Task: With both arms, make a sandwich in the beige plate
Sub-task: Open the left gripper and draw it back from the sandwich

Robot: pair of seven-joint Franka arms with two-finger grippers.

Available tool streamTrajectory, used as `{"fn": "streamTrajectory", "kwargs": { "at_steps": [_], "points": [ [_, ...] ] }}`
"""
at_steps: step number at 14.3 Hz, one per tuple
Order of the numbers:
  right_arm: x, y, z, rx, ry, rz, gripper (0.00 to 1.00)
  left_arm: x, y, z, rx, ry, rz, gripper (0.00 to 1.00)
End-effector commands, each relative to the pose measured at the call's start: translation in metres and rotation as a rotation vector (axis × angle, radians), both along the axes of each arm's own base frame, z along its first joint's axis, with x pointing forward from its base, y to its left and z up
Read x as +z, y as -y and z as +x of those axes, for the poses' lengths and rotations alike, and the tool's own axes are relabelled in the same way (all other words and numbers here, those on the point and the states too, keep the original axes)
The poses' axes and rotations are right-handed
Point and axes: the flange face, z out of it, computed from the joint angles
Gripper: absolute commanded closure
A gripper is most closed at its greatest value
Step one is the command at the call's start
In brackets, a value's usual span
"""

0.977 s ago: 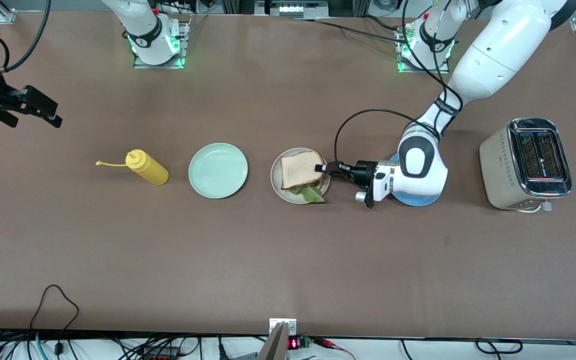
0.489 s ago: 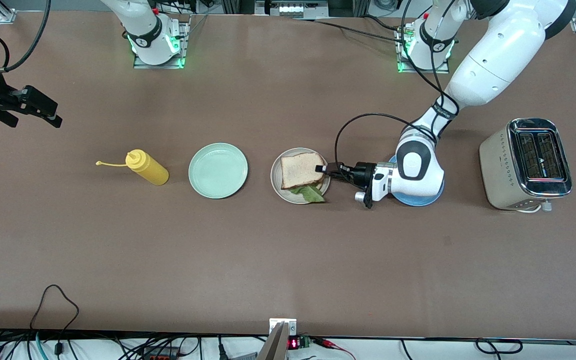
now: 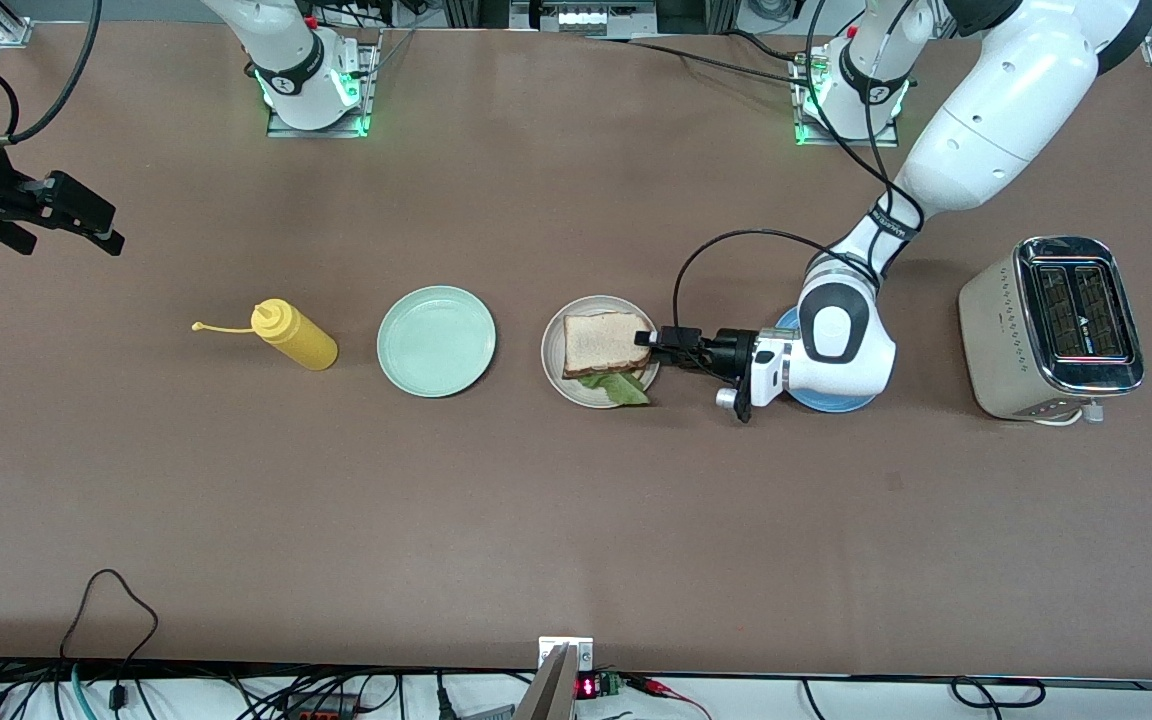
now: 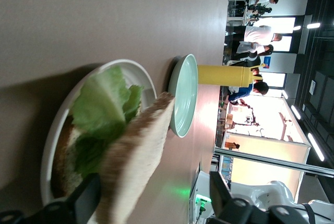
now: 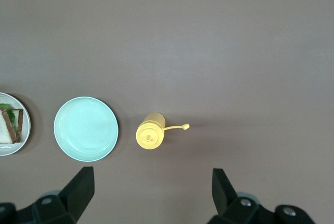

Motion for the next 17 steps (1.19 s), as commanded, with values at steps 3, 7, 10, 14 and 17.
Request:
{"fn": "streamTrajectory", "kwargs": {
  "at_steps": [3, 7, 10, 14, 17],
  "points": [
    [0.005, 0.002, 0.0, 0.005, 0.0, 0.015, 0.0, 0.057, -0.029, 0.018, -0.084, 0.164, 0.116, 0.0],
    [0.005, 0.002, 0.0, 0.005, 0.0, 0.015, 0.0, 0.109, -0.055, 0.026, -0.207, 0.183, 0.312, 0.0],
    [0.005, 0.002, 0.0, 0.005, 0.0, 0.015, 0.0, 0.149, -0.073, 0.035, -0.309, 0.145, 0.467, 0.0],
    [0.005, 0.002, 0.0, 0.005, 0.0, 0.015, 0.0, 0.191, -0.09, 0.046, -0.372, 0.053, 0.789, 0.0],
    [0.005, 0.002, 0.0, 0.007, 0.0, 0.015, 0.0, 0.23, -0.103, 0.049, -0.387, 0.012, 0.988, 0.0]
  ]
}}
